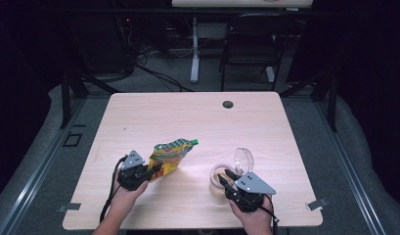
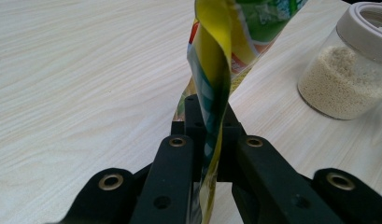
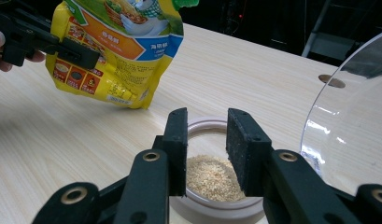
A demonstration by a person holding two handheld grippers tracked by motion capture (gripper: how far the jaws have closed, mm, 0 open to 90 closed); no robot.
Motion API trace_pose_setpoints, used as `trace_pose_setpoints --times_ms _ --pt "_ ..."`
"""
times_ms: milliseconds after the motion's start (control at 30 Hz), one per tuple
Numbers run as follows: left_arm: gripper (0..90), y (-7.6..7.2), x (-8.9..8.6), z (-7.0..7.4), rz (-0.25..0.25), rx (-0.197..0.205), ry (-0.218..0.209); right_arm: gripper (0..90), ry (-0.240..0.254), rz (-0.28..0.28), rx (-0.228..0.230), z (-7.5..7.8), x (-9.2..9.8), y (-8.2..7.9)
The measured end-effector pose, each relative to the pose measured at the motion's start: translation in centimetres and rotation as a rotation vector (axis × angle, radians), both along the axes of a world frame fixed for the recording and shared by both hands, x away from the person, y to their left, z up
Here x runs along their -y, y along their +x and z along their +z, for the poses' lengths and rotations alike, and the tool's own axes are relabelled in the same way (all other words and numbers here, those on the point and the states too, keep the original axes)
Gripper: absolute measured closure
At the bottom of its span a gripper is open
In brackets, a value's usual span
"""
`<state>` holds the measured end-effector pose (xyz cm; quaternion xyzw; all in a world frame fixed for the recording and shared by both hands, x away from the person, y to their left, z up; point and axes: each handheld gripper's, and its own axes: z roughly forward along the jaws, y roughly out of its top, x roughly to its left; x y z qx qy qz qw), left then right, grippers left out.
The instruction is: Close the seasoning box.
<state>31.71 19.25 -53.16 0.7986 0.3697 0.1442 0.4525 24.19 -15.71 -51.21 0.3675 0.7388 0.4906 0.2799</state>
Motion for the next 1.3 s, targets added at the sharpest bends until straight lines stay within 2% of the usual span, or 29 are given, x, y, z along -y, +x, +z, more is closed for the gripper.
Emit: trace_pose_setpoints --times_ms 167,300,433,633,1000,1033,1133,1300 --pt "87.3 -0.1 -0.2 -0.1 -0.001 -0.009 0.008 69.3 -0.003 0.002 -0.001 0.0 0.0 0.0" --pt "87.2 -0.1 -0.4 -0.2 0.008 -0.028 -0.01 69.3 0.006 0.002 0.001 0.0 0.0 0.0" --pt "87.0 0.0 -0.7 -0.3 0.004 -0.043 -0.009 69.3 0.005 0.004 0.001 0.1 0.0 0.0" --pt "86.7 -0.3 -1.4 -1.0 0.004 -0.061 -0.006 69.2 0.001 0.003 -0.002 0.0 0.0 0.1" --pt "84.8 -0.2 -3.0 -2.4 0.031 -0.099 -0.123 69.2 -0.003 0.01 -0.007 -0.1 -0.2 0.2" --pt "84.4 -0.2 -3.2 -2.6 0.034 -0.112 -0.139 69.2 0.0 0.009 -0.007 -0.1 -0.2 0.2" --pt "83.1 -0.2 -3.5 -2.8 0.036 -0.124 -0.134 69.2 -0.001 0.01 -0.006 -0.1 -0.1 0.2" --pt "80.6 -0.3 -3.9 -3.0 0.05 -0.133 -0.151 69.1 0.004 0.015 -0.01 -0.1 -0.2 0.3"
